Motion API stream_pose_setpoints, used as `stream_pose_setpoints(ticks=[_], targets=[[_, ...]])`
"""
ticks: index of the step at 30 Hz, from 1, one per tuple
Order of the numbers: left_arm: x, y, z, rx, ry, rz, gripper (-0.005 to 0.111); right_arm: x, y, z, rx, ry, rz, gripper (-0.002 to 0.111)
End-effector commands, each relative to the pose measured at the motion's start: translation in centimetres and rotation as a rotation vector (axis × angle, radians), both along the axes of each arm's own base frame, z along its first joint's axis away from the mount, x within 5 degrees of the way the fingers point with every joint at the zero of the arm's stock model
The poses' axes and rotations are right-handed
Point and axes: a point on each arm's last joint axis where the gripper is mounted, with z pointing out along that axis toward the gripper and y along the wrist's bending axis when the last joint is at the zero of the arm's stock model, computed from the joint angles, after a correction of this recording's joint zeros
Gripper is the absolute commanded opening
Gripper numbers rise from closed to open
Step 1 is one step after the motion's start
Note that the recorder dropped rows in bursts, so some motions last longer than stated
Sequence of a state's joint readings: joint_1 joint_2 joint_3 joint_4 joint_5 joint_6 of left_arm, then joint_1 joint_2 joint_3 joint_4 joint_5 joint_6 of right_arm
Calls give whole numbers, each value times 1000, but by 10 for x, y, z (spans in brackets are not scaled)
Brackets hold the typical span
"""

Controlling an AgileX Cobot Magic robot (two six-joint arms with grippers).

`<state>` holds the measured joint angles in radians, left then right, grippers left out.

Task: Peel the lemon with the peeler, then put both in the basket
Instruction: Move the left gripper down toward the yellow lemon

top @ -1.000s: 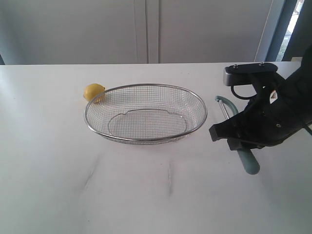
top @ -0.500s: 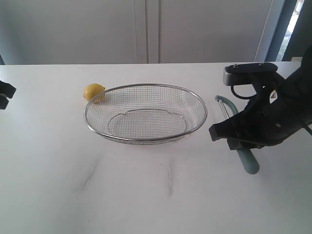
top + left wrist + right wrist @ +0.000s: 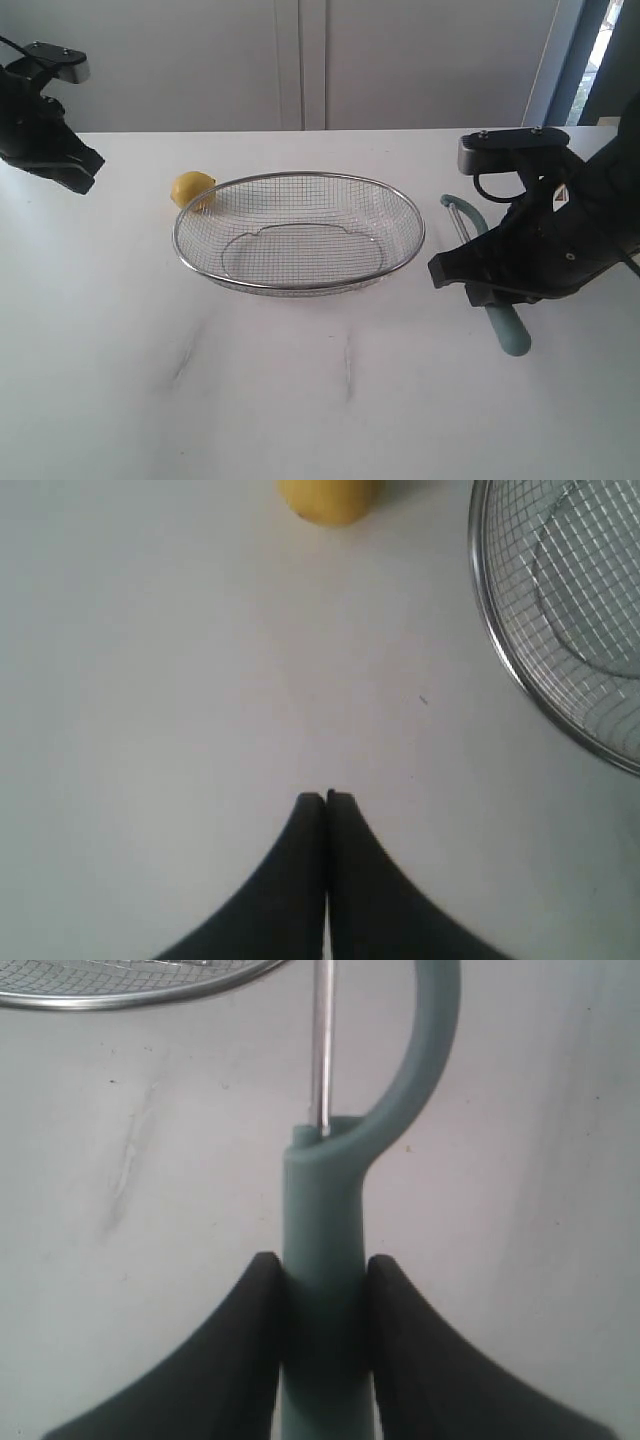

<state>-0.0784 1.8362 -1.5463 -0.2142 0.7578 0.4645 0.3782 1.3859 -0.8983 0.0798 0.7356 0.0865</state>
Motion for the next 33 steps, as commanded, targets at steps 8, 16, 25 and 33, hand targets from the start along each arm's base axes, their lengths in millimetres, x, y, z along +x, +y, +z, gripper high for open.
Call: stream_pose_setpoints(ticks=[8,16,25,33], targets=[[38,-7,-18,18,31,-101,0,-1,0,2,4,-8,-2,0],[68,-22,-27,-112,-15,-164,0,-2,0,2,9,-5,-5,0],[96,-38,-30,-136,-69,-197,0,-2,1,2,18,-1,-9,0],[108,-57,-44,-129,-90,-250,0,-2,1,2,23,-1,-11,0]])
